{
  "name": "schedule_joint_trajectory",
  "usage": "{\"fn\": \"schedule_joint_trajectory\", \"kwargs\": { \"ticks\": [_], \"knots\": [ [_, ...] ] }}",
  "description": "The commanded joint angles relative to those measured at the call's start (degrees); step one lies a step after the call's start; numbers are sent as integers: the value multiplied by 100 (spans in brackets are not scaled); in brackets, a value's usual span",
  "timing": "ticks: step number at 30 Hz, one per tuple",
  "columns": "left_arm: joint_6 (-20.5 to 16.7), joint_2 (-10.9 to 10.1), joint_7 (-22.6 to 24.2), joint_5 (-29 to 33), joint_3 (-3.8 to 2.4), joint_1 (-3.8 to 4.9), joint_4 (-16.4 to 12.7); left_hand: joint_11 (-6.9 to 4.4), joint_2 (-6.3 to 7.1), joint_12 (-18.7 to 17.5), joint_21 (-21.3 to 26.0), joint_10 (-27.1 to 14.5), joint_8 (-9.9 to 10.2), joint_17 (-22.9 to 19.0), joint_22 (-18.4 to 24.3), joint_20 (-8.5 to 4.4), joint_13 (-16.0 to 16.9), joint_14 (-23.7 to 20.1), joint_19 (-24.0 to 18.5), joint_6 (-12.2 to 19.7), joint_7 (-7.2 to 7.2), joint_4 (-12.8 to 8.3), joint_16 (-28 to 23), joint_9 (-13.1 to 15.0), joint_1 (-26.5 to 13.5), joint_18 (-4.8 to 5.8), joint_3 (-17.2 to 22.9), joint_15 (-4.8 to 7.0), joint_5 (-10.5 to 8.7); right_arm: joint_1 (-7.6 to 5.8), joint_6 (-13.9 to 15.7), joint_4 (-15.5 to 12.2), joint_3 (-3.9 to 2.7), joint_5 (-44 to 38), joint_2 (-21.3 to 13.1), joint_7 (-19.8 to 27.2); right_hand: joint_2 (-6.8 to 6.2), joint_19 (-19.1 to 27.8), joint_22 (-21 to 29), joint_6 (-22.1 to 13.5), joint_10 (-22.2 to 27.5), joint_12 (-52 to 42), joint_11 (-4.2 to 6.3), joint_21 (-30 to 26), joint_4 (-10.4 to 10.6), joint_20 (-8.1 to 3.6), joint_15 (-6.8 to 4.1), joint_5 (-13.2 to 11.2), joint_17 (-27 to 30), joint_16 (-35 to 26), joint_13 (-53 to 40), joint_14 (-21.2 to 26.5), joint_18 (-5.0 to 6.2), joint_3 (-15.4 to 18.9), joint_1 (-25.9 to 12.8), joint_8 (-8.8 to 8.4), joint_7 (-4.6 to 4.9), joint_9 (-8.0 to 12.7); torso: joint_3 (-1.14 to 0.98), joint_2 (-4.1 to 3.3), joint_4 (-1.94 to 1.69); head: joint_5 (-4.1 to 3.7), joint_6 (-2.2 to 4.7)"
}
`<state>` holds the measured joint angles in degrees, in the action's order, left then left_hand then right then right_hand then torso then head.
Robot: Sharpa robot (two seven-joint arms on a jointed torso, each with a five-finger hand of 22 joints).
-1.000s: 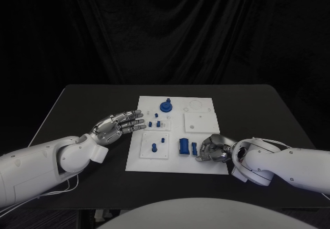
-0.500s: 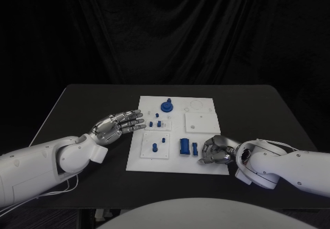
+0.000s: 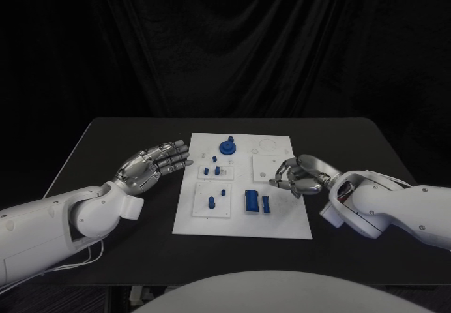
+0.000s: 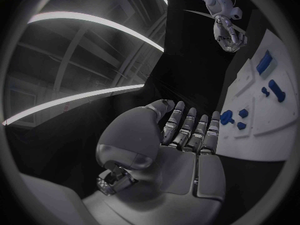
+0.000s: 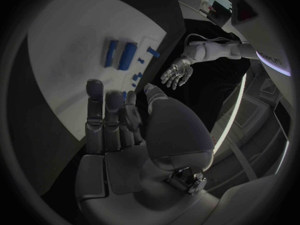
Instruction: Assemble the parts on the task board
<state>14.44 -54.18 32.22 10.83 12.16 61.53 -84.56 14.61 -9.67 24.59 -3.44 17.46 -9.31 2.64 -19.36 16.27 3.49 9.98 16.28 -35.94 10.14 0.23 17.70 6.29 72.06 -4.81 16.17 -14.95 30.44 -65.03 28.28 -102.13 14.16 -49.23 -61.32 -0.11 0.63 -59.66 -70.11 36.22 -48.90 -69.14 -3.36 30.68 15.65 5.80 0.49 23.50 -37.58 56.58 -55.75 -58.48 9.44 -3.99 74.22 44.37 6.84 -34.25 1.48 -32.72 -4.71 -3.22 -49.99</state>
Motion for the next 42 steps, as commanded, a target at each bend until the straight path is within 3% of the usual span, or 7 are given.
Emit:
{"fn": "schedule_joint_trajectory", "kwargs": {
  "ticks": [1,6,10,24,25,29,42],
  "knots": [
    [-424,42,716,-154,-10,66,-27,-65,60,-121,55,-129,-15,-22,116,-33,-24,-181,-164,1,158,88,-170,-10,-61,-93,-6,103,12,-51,177,174,3,1548,78,1629,3,714,381,-240,1344,933,-319,-767,69,261,367,93,417,-547,904,1064,-94,-68,5,-283,276,400,-25,158,62,48,-1],
    [-583,178,1090,-418,-10,107,55,-562,139,-875,157,-939,334,-127,830,-209,-101,-804,-1038,908,-117,632,-1006,-188,-141,-357,-299,529,-55,-85,-361,475,5,2572,226,2534,38,2152,1476,-798,2928,2378,-1087,-2304,89,787,1218,-66,1410,-1827,2104,3155,-426,66,-41,-914,785,1178,-43,361,173,174,-1],
    [-598,372,1217,-562,-9,110,230,-952,137,-1315,248,-1381,583,-194,1420,-229,-157,-962,-1439,1519,-480,1039,-1423,-307,-41,-454,-634,644,-173,-33,-656,633,6,3029,259,3082,95,3905,2933,-1386,4008,3151,-1349,-2773,103,1077,1590,-202,1988,-2435,2910,4419,-561,444,-334,-1483,532,1746,-45,571,267,293,-1],
    [-813,806,1357,-1100,-8,-20,826,-1894,-403,-2166,317,-1748,810,-264,1826,-86,-291,-998,-1605,2730,-1646,1643,-1770,-505,-353,-520,-2426,892,-1625,387,-1077,1134,5,3495,429,3960,253,5495,5428,-2306,4757,4519,-765,-2916,101,1125,1326,-468,3344,-4087,4706,5654,-610,1245,-353,-2728,-510,2886,-143,819,337,607,-1],
    [-649,768,620,-774,-9,26,764,-1461,16,-2459,344,-1746,931,-264,1936,-706,-349,-998,-1628,3048,-1014,1001,-1770,-629,-2737,-162,-1617,1495,-2072,312,-714,1070,2,3200,410,3450,-63,5966,5877,-2690,4890,5185,-475,-3068,-405,606,918,-1027,3758,-4514,4913,5848,-944,964,-2520,-3213,-684,3020,-106,760,343,615,3],
    [-787,773,597,-782,-41,21,729,-1461,458,-2459,344,-1746,931,-264,1936,-1197,-349,-998,-1628,3594,-1014,459,-1770,-629,-5108,481,-1617,1495,-2589,322,-576,1079,-83,3304,485,3422,-63,5966,6035,-2802,4890,5434,-359,-3068,-546,460,803,-1196,3758,-4683,5027,5848,-944,910,-3116,-3384,-684,3425,-107,733,349,602,73],
    [-2605,836,296,-890,-462,-36,274,-1461,967,-2459,344,-1746,931,-264,1936,-1627,-349,-998,-1628,3594,-1014,-23,-1770,-629,-7206,481,-1617,1495,-3044,446,1054,1184,-1089,4525,1374,3097,-63,5966,6444,-3138,4890,6053,-84,-3068,-980,40,448,-1679,3758,-5090,5575,5848,-944,399,-4915,-3824,-684,3425,-132,382,423,433,975]
  ]
}}
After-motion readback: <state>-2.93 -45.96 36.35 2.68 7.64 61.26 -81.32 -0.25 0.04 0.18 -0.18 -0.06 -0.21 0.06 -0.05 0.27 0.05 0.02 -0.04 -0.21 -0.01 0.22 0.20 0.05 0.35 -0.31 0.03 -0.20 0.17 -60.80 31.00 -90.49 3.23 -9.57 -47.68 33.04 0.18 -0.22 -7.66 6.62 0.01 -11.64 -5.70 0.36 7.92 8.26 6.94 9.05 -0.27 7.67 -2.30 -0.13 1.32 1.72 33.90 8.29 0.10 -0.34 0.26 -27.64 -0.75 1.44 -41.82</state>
